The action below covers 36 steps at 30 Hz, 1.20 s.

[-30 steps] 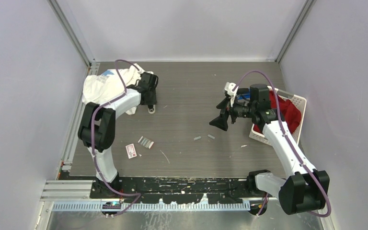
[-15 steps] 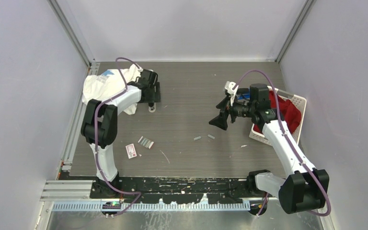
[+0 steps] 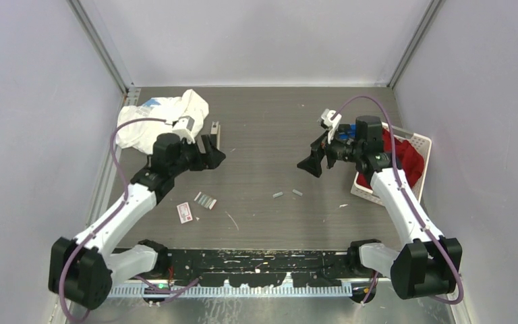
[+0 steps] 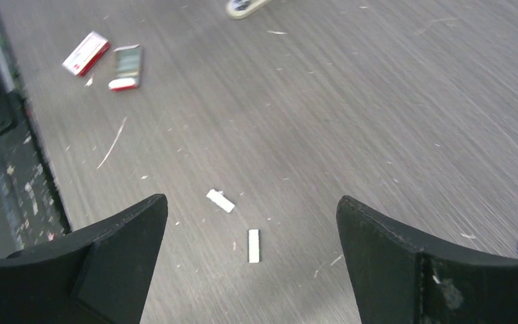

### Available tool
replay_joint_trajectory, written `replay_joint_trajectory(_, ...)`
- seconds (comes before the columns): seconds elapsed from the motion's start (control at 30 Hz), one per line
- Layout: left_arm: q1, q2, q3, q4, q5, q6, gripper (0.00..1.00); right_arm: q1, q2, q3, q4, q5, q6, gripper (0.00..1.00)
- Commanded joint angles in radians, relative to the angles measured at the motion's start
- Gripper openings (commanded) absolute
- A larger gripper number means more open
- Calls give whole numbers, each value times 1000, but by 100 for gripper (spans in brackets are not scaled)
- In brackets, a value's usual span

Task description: Unload the staples from the stapler

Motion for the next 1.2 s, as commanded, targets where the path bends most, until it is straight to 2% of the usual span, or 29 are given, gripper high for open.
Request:
replay_joint_trajectory(0.0, 4, -162, -117, 155, 199, -47, 83, -13, 22, 18, 169, 184, 167, 100)
replay_joint_trajectory(0.2, 4, -339, -224, 121, 214, -65, 86, -22, 192, 144, 266, 566, 506, 100)
replay_joint_trajectory(0.33, 3, -415, -260, 68, 188, -38, 86, -25, 358, 265, 206, 810, 731, 100)
replay_joint_trajectory(0.5, 3, -437, -336, 100, 114, -17, 87, -29, 574, 461, 92, 1024, 842, 100)
replay_joint_trajectory(0.67, 3, -360, -343, 125, 139, -2, 85, -46, 750, 629, -31, 1086, 901, 100)
replay_joint_trajectory(0.87, 4, -285, -353, 163, 159, -1, 83, -74, 794, 622, -38, 1138, 969, 99)
replay_joint_trajectory(1.07, 4, -284, -351, 165, 178, 1, 82, -115, 806, 575, -24, 1124, 1035, 95)
replay_joint_trajectory(1.17, 3, -284, -351, 168, 177, 1, 82, -123, 862, 615, -49, 1125, 1034, 92)
